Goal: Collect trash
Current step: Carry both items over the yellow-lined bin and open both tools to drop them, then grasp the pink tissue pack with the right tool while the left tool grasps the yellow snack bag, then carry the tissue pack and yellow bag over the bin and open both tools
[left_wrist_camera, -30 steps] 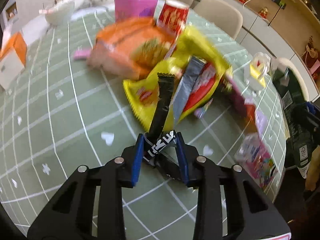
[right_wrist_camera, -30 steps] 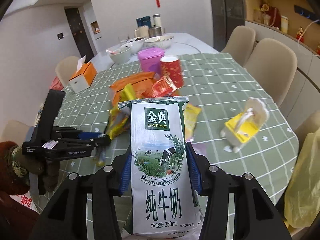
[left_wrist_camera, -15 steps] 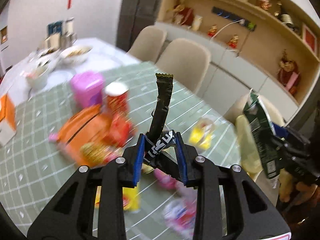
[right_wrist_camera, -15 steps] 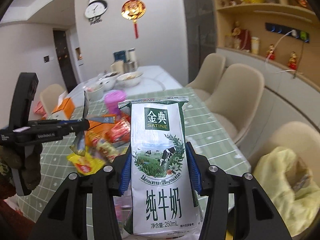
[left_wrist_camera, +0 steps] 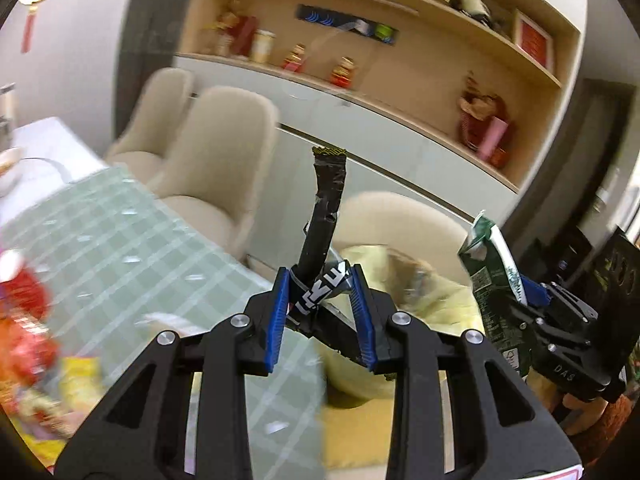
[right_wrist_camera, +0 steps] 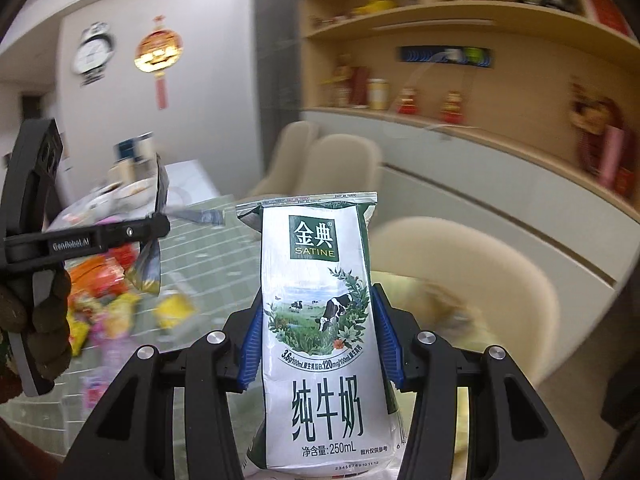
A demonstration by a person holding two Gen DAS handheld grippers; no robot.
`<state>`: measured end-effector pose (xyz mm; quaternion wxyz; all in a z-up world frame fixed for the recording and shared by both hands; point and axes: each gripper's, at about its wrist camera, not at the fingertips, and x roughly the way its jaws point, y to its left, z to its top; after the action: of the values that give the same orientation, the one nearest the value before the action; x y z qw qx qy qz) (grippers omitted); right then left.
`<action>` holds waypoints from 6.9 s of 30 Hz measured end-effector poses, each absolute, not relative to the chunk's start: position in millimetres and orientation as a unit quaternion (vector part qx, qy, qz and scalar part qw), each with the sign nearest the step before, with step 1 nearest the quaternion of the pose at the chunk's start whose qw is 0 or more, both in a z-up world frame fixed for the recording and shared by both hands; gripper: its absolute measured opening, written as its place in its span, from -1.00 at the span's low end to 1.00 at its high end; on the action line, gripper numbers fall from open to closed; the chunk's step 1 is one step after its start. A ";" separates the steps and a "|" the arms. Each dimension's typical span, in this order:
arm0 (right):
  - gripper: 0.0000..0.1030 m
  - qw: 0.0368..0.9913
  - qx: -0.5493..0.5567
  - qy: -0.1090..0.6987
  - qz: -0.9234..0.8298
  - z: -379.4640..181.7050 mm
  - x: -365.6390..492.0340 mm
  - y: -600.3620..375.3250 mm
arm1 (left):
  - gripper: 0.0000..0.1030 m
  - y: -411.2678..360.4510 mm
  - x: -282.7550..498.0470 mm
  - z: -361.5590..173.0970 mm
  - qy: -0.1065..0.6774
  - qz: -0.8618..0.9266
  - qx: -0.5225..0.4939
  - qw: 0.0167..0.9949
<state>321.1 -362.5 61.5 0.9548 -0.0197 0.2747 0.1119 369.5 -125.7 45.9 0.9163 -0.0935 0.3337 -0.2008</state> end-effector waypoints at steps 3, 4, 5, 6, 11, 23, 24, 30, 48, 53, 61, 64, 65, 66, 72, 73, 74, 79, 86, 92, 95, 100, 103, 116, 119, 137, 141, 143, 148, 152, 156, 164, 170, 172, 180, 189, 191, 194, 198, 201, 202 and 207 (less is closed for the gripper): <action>-0.10 0.959 -0.002 0.273 0.077 62.8 328.3 -403.8 | -0.43 -174.8 392.4 32.2 0.347 -0.233 -0.092 0.904; -0.10 0.960 0.001 0.272 0.069 62.0 330.8 -415.8 | -0.43 -189.0 397.2 29.6 0.349 -0.242 -0.092 0.901; -0.10 0.961 0.001 0.270 0.064 60.9 332.4 -424.4 | -0.43 -203.3 403.0 26.8 0.352 -0.253 -0.090 0.897; -0.10 0.962 -0.001 0.268 0.059 60.6 333.1 -430.5 | -0.43 -219.7 409.8 23.0 0.354 -0.263 -0.085 0.893; -0.10 0.964 0.013 0.262 0.038 57.1 345.5 -462.3 | -0.03 -272.4 441.0 4.8 0.377 -0.301 -0.071 0.873; -0.10 0.962 0.046 0.259 0.078 26.2 382.4 -454.9 | 0.11 -232.0 424.4 -3.9 0.401 -0.216 -0.080 0.887; -0.10 0.962 0.044 0.257 0.077 23.2 388.1 -450.2 | 0.11 -226.1 415.9 -5.8 0.404 -0.211 -0.081 0.886; -0.10 0.971 0.043 0.227 0.066 2.4 416.1 -433.4 | 0.11 -199.0 379.6 -14.1 0.418 -0.181 -0.086 0.886; 0.02 0.956 0.070 0.279 0.065 -23.2 375.0 -402.5 | 0.11 -103.5 316.0 -21.7 0.441 -0.095 -0.110 0.886; 0.02 0.950 0.062 0.291 0.091 -13.7 355.5 -370.3 | 0.11 -54.3 293.0 -15.0 0.428 -0.068 -0.105 0.895; 0.02 0.939 0.041 0.321 0.119 -12.5 332.7 -303.2 | 0.11 40.6 259.4 -14.5 0.416 -0.003 -0.133 0.899; 0.02 0.928 0.042 0.340 0.147 -17.6 326.9 -275.7 | 0.11 77.6 244.1 -16.7 0.410 0.024 -0.139 0.901; 0.02 0.926 0.038 0.342 0.152 -17.9 324.4 -268.4 | 0.11 87.8 239.6 -18.5 0.410 0.032 -0.139 0.901; 0.02 0.924 0.032 0.344 0.162 -18.2 320.9 -258.6 | 0.11 100.9 234.1 -21.6 0.411 0.042 -0.141 0.900; 0.02 0.879 -0.004 0.383 0.283 -30.6 288.1 -184.2 | 0.11 158.9 208.8 -44.2 0.425 0.088 -0.169 0.885; 0.02 0.867 -0.009 0.394 0.305 -36.6 281.2 -171.4 | 0.11 163.3 205.1 -46.6 0.427 0.090 -0.175 0.883; 0.02 0.854 -0.017 0.406 0.324 -44.2 274.8 -158.1 | 0.11 167.4 201.3 -48.5 0.427 0.089 -0.180 0.882; -0.11 0.809 -0.074 0.455 0.366 -83.4 252.7 -110.4 | 0.11 174.9 185.2 -61.6 0.435 0.078 -0.194 0.876; -0.11 0.802 -0.113 0.467 0.355 -104.8 234.9 -74.4 | 0.11 178.7 169.2 -67.4 0.447 0.054 -0.181 0.875; -0.11 0.815 -0.137 0.451 0.337 -106.3 229.5 -55.4 | 0.11 191.7 162.2 -65.5 0.446 0.052 -0.174 0.876; -0.17 0.810 -0.143 0.450 0.347 -106.1 229.1 -46.9 | 0.11 195.3 166.4 -63.9 0.443 0.047 -0.167 0.879; -0.87 0.805 -0.138 0.461 0.346 -100.5 224.3 -48.5 | 0.11 201.1 181.8 -67.7 0.441 0.048 -0.154 0.883; -0.88 0.818 -0.118 0.459 0.326 -89.9 219.3 -68.1 | 0.11 204.1 192.6 -77.5 0.449 0.046 -0.161 0.877; -0.89 0.861 -0.048 0.453 0.226 -67.5 232.7 -141.7 | 0.09 165.2 201.7 -89.7 0.478 -0.045 -0.203 0.854; -0.89 0.867 -0.043 0.443 0.223 -64.3 230.5 -146.0 | 0.07 170.2 205.7 -93.7 0.479 -0.024 -0.216 0.851; -0.89 0.898 -0.019 0.371 0.235 -8.4 250.7 -177.7 | -0.84 127.1 219.0 3.8 0.387 -0.046 -0.168 0.905; -0.88 0.907 -0.016 0.350 0.235 7.8 259.8 -195.0 | -0.84 101.9 231.5 38.6 0.357 -0.069 -0.161 0.918; -0.88 0.911 -0.016 0.339 0.232 16.1 264.7 -207.0 | -0.84 84.9 239.1 51.7 0.345 -0.079 -0.157 0.922; -0.89 0.924 -0.017 0.312 0.219 35.2 274.6 -243.5 | -0.84 33.3 266.0 69.2 0.329 -0.104 -0.153 0.926; -0.88 0.939 -0.023 0.281 0.199 47.1 284.9 -282.2 | -0.84 -8.8 286.4 72.4 0.312 -0.130 -0.155 0.928; -0.88 0.949 -0.016 0.269 0.164 49.3 304.8 -328.7 | -0.84 -66.8 321.0 72.1 0.307 -0.163 -0.143 0.927; -0.88 0.957 -0.019 0.270 0.106 46.9 337.1 -407.9 | -0.84 -166.9 390.9 57.4 0.328 -0.208 -0.132 0.912; -0.88 0.959 -0.003 0.271 0.082 39.1 356.4 -452.5 | -0.84 -215.4 420.5 39.7 0.356 -0.215 -0.124 0.901; -0.89 0.959 0.006 0.271 0.077 35.8 362.1 -462.6 | -0.84 -224.6 426.9 34.5 0.362 -0.213 -0.116 0.900; -0.89 0.959 0.024 0.274 0.066 26.7 378.3 -482.4 | -0.84 -245.2 451.0 16.3 0.383 -0.213 -0.116 0.891; -0.89 0.956 0.022 0.286 0.067 14.9 384.6 -482.8 | -0.84 -277.3 461.8 -11.0 0.420 -0.209 -0.063 0.881; -0.89 0.955 0.025 0.288 0.068 13.3 386.1 -483.7 | -0.84 -279.6 458.0 -13.2 0.422 -0.211 -0.054 0.880; -0.89 0.954 0.030 0.291 0.071 11.4 388.4 -482.1 | -0.77 -279.1 454.9 -13.7 0.424 -0.217 -0.058 0.877; -0.89 0.952 0.026 0.295 0.077 8.9 392.3 -475.7 | -0.33 -266.8 455.2 -10.2 0.421 -0.209 -0.089 0.878; -0.89 0.950 0.029 0.299 0.083 6.4 398.4 -470.6 | -0.30 -254.6 450.1 -4.8 0.417 -0.194 -0.095 0.883; -0.88 0.949 0.032 0.301 0.086 5.1 400.6 -468.8 | -0.30 -250.9 447.6 -2.8 0.415 -0.189 -0.097 0.885; -0.89 0.943 0.030 0.313 0.104 -3.0 412.2 -449.1 | -0.26 -231.7 421.8 5.4 0.405 -0.167 -0.091 0.895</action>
<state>412.2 -449.1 -3.0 0.9434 0.0297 0.3134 0.1042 421.8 -231.7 5.4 0.8946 -0.0906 0.4045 -0.1667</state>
